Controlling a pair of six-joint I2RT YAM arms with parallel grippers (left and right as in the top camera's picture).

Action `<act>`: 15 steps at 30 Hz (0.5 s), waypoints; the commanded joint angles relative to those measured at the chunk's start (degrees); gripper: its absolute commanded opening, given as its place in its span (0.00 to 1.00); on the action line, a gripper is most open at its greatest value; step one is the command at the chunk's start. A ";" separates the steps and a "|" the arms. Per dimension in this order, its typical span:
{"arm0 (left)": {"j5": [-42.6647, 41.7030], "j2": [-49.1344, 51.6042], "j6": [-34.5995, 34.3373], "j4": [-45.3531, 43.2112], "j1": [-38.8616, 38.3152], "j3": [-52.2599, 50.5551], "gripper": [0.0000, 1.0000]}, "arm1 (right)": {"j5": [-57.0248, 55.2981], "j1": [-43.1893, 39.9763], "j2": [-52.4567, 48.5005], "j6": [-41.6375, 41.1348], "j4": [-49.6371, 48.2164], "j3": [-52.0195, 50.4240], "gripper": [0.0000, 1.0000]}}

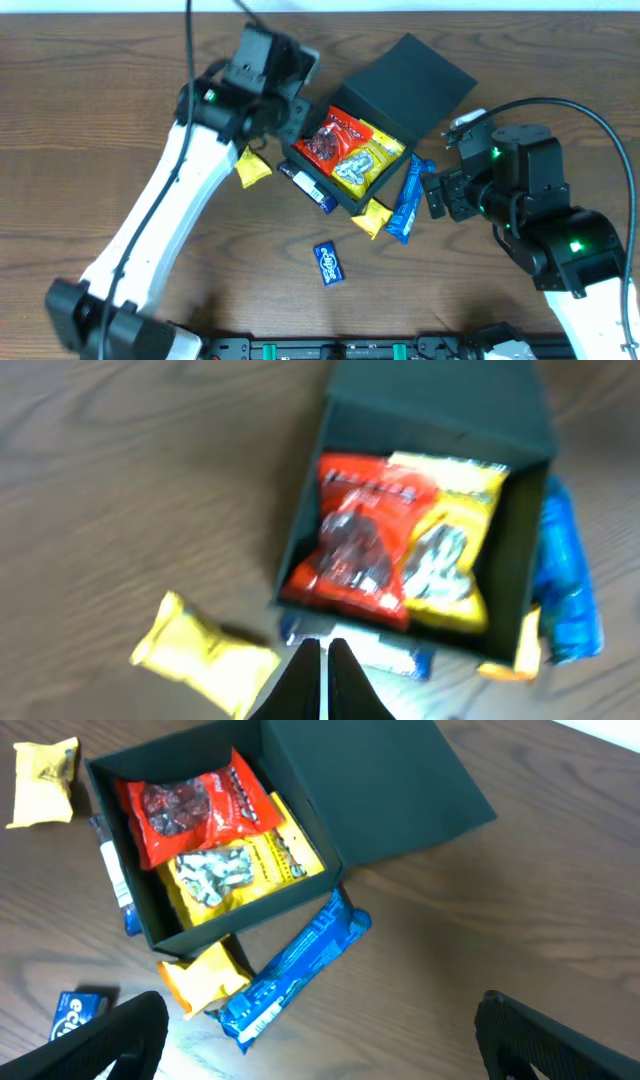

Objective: Pack container
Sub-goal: 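Retract left gripper leftward out of the box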

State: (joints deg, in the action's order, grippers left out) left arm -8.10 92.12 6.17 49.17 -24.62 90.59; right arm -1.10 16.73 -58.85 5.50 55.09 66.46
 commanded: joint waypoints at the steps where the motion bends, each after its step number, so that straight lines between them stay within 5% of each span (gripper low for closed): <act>1: 6.14 -6.84 -0.37 -4.09 0.31 -7.63 0.06 | -0.37 -0.57 0.07 0.79 0.00 -0.15 0.99; 3: 10.29 -10.91 -3.72 -7.72 0.61 -12.81 0.06 | -0.37 -0.57 0.07 0.79 0.00 -0.15 0.99; 10: 14.67 -19.89 -41.40 -10.97 7.58 -26.93 0.06 | -0.37 -0.57 0.07 0.79 0.00 -0.15 0.99; 15: 14.95 -19.54 -59.76 -10.80 8.74 -32.20 0.06 | -0.37 -0.57 0.07 0.79 0.00 -0.15 0.99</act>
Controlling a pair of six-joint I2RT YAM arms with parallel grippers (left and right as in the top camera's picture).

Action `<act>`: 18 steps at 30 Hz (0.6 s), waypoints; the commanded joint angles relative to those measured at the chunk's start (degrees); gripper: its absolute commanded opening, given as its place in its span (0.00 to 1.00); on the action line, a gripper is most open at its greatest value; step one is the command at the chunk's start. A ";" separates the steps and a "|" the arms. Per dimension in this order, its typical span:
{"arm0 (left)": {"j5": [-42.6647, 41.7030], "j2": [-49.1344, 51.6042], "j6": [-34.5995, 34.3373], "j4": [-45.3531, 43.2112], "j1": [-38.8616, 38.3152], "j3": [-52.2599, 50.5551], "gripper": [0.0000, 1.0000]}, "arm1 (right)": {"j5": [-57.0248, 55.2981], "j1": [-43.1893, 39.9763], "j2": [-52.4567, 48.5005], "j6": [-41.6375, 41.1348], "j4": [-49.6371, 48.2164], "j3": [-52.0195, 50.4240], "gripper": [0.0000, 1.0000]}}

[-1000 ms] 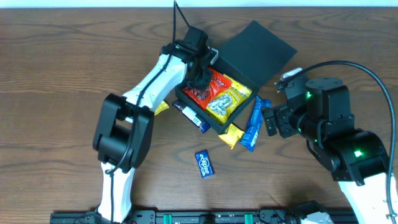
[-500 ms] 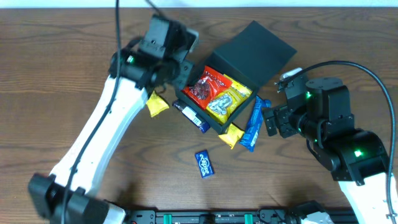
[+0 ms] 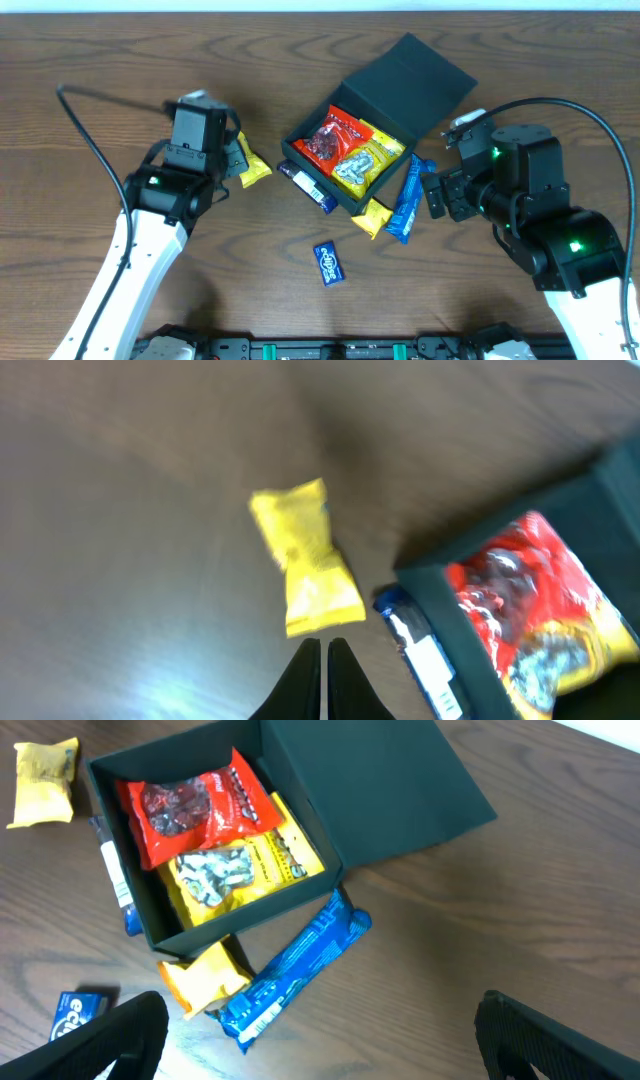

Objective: Pack container
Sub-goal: 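Retract left gripper leftward out of the box, then lower left gripper onto the small yellow packet left of box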

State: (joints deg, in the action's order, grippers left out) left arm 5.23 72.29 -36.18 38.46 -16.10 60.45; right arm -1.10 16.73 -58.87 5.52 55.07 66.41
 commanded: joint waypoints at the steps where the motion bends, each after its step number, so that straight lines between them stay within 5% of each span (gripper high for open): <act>1: 2.21 0.57 -20.09 -0.09 0.22 -2.67 0.06 | -0.37 -0.57 0.09 0.76 0.02 -0.11 0.99; 7: 2.99 5.40 -29.22 -1.16 0.24 -3.02 0.06 | -0.37 -0.57 0.09 0.76 0.02 -0.11 0.99; 10: -1.75 9.55 -23.17 -3.45 0.48 -1.40 0.09 | -0.37 -0.57 0.09 0.76 0.02 -0.11 0.99; 13: -4.79 15.23 -17.77 0.79 1.01 4.17 0.44 | -0.37 -0.57 0.09 0.76 0.04 -0.11 0.99; 16: -3.63 18.78 -18.10 4.79 1.16 8.59 0.60 | -0.37 -0.57 0.09 0.76 0.02 -0.11 0.99; 17: -3.32 20.33 -18.32 4.98 1.46 10.23 0.74 | -0.37 -0.57 0.09 0.76 0.02 -0.11 0.99; 18: -3.17 21.75 -19.58 4.79 1.86 11.56 0.98 | -0.37 -0.57 0.09 0.76 0.02 -0.11 0.99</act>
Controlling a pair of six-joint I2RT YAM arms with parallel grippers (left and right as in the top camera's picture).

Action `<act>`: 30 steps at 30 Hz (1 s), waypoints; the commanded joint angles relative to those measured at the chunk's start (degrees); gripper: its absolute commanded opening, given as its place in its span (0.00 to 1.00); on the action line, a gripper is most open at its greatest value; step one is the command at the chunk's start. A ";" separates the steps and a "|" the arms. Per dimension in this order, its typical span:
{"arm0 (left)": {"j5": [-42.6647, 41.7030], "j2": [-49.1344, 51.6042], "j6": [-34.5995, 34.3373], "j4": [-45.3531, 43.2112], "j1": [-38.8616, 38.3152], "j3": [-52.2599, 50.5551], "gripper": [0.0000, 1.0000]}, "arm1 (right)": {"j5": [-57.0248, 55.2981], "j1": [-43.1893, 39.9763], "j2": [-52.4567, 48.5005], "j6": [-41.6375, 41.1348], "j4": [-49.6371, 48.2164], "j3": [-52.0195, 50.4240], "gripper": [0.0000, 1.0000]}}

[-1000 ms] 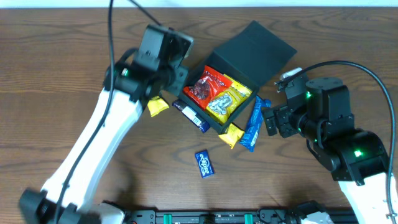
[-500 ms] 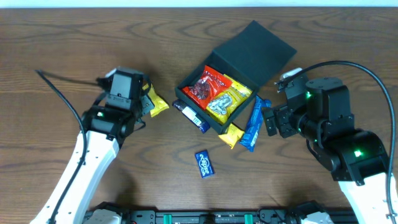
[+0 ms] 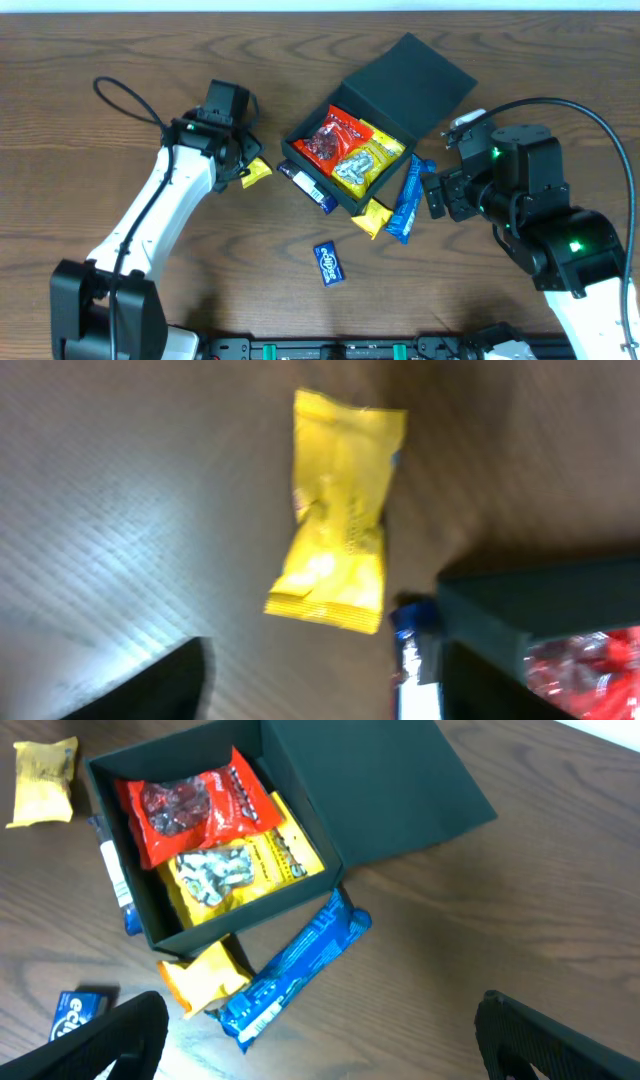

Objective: Pack container
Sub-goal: 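Lower left gripper onto the small yellow packet left of box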

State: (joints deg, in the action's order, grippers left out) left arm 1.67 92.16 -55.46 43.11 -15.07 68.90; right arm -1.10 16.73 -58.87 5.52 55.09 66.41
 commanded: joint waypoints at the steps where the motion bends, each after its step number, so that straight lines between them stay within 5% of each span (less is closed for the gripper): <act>1: 0.22 3.26 -1.60 0.11 1.20 4.37 0.96 | -0.37 -0.57 0.09 0.76 0.00 -0.11 0.99; 30: -4.20 23.71 4.70 2.01 4.46 14.56 0.96 | -0.37 -0.57 0.09 0.76 0.00 -0.11 0.99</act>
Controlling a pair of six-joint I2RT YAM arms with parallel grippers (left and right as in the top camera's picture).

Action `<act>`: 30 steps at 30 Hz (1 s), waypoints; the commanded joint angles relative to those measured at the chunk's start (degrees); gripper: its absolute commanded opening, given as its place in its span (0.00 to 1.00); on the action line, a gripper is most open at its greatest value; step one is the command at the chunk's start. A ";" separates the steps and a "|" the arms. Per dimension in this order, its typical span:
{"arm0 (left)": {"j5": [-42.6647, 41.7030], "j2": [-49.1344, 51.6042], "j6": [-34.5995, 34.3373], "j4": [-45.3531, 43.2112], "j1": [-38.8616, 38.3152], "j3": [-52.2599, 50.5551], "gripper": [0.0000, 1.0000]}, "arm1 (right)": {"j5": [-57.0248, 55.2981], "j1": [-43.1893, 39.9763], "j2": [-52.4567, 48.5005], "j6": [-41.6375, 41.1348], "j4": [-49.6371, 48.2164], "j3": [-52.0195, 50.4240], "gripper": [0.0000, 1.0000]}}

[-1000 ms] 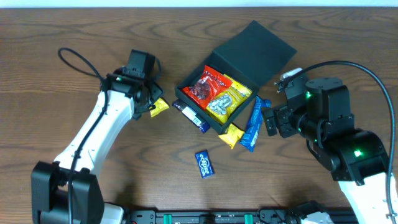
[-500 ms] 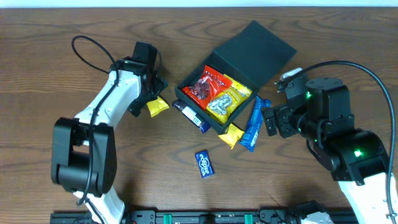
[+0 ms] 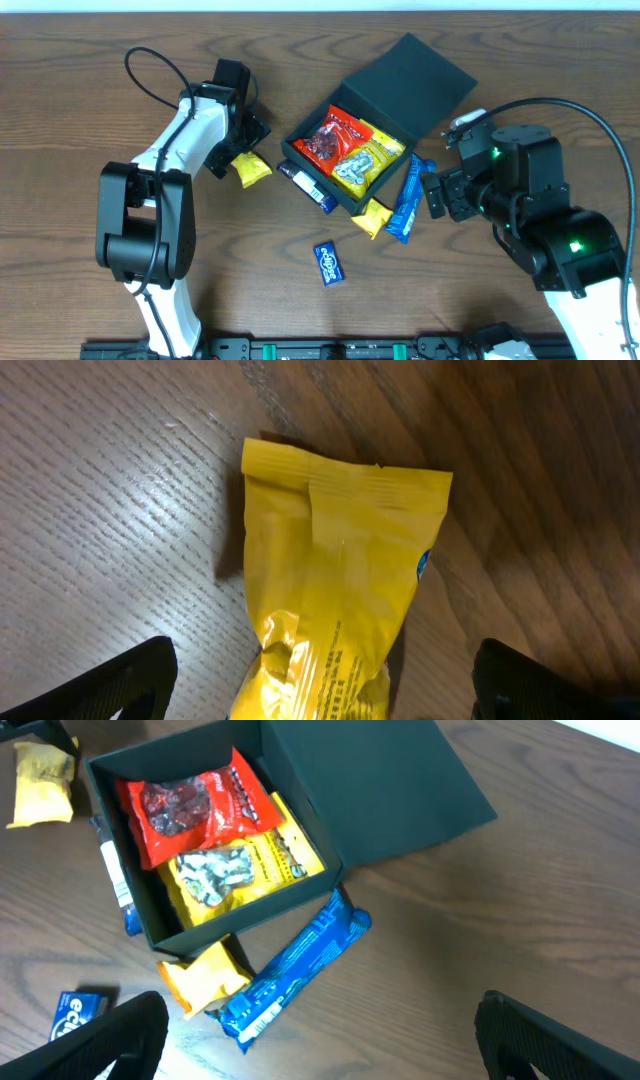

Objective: Pack container
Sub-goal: 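Lower left gripper onto the small yellow packet left of box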

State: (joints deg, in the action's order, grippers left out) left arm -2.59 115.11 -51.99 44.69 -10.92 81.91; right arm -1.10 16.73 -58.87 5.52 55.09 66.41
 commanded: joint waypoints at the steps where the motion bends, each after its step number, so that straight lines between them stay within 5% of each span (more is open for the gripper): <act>1: 0.07 0.79 1.22 0.70 0.31 1.55 0.95 | -0.37 -0.57 0.09 0.76 0.00 -0.11 0.99; 30: 2.36 5.53 0.72 -0.39 0.02 1.55 0.95 | -0.37 -0.57 0.09 0.76 0.00 -0.11 0.99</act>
State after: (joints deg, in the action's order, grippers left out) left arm 0.16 119.44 -51.18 44.42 -10.94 82.28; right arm -1.10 16.73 -58.87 5.52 55.07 66.41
